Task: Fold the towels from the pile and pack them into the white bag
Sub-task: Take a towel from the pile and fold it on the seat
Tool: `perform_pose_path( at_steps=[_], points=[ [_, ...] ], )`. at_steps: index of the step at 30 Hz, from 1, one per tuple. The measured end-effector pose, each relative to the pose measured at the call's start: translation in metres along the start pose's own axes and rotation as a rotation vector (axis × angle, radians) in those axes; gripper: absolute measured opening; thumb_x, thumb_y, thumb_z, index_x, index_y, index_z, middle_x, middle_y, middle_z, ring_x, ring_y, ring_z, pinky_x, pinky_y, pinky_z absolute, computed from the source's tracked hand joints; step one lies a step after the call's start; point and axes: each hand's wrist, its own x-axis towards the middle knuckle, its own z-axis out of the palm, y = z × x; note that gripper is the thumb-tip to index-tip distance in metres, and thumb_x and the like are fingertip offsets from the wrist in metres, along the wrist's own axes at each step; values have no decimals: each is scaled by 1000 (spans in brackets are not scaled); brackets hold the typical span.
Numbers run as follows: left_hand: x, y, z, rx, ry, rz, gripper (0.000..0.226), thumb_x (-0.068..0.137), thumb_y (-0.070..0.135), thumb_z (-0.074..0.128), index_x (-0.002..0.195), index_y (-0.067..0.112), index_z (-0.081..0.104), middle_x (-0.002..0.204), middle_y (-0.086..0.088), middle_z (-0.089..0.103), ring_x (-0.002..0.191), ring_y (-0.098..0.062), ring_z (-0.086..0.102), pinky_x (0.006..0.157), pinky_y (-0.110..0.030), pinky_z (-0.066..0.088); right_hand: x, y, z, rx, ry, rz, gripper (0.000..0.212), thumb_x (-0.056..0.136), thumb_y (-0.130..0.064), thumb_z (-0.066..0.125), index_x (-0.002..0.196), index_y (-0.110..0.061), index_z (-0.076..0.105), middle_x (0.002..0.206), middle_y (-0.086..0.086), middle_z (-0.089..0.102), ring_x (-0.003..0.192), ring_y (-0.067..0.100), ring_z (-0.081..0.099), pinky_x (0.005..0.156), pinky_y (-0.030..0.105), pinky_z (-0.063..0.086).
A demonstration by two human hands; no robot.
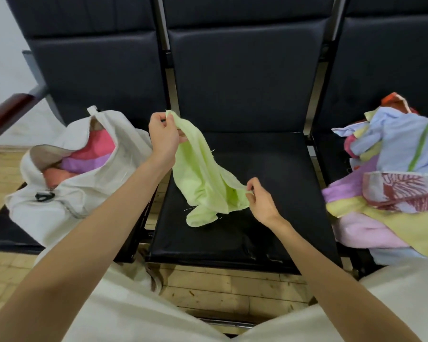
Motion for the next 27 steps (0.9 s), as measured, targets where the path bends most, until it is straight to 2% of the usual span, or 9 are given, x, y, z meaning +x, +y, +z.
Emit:
perform_pose_path(
  at_steps=[2, 4, 6, 10, 12, 16, 18, 22, 27],
  points=[
    [2, -6, -2, 2, -3, -13, 9, 102, 19, 40, 102, 13, 47, 110, -16, 61, 82, -19, 66, 61, -26, 58, 0, -5, 11, 37, -84, -23, 15, 95, -3, 40, 91, -17, 39, 85, 11, 53, 68, 18, 50, 58, 32, 49],
    [3, -10, -5, -9, -5, -15, 9, 102, 18, 40, 104, 12, 46, 107, -14, 60, 76, -15, 65, 59, -23, 57, 3, -11, 19, 30, -160, -2, 20, 91, 4, 39, 83, -13, 46, 84, 13, 51, 69, 20, 52, 49, 15, 43],
    [4, -13, -8, -23, -3, -12, 9, 102, 17, 40, 105, 11, 46, 102, -11, 60, 74, -13, 64, 58, -21, 56, 6, -14, 26, -11, -221, 17, 28, 88, 9, 37, 78, -8, 57, 91, 11, 52, 69, 19, 55, 50, 10, 43],
    [6, -15, -13, -55, -7, -7, 11, 103, 17, 39, 106, 9, 46, 96, -7, 59, 72, -11, 64, 57, -20, 55, 8, -11, 37, -36, -208, 94, 29, 90, 2, 42, 93, -8, 68, 112, 3, 53, 88, 21, 61, 82, 27, 50],
    [8, -16, -16, -65, -12, -9, 12, 103, 18, 39, 107, 8, 46, 97, -8, 59, 72, -12, 65, 57, -21, 56, 6, -11, 40, -49, -230, 94, 23, 89, -4, 51, 105, -10, 67, 118, 0, 52, 102, 21, 58, 89, 27, 47],
    [9, -21, -20, -92, -16, -27, 15, 103, 18, 38, 109, 7, 46, 100, -11, 60, 76, -16, 66, 61, -24, 58, 4, -10, 47, -216, -200, 64, 39, 84, -24, 65, 121, -13, 58, 124, 0, 47, 106, 18, 54, 87, 30, 46],
    [9, -22, -23, -102, -11, -29, 15, 103, 18, 38, 108, 7, 47, 99, -11, 60, 76, -17, 66, 61, -25, 58, 6, -12, 51, -187, -147, 81, 38, 85, -29, 67, 117, -11, 61, 116, -2, 49, 102, 18, 56, 85, 32, 48],
    [12, -29, -35, -115, 3, -48, 11, 103, 20, 38, 101, 12, 46, 103, -13, 60, 82, -22, 67, 67, -30, 59, 9, -12, 59, -129, -130, 70, 20, 88, -24, 65, 98, -7, 68, 98, -3, 58, 90, 15, 56, 79, 29, 47],
    [11, -65, -76, 24, 76, -113, 16, 102, 17, 40, 110, 4, 46, 97, -3, 54, 89, -19, 64, 66, -28, 58, 5, -9, 33, -103, 78, 105, 12, 89, -15, 61, 93, -6, 68, 103, 6, 62, 90, 14, 55, 79, 23, 41]
  ],
)
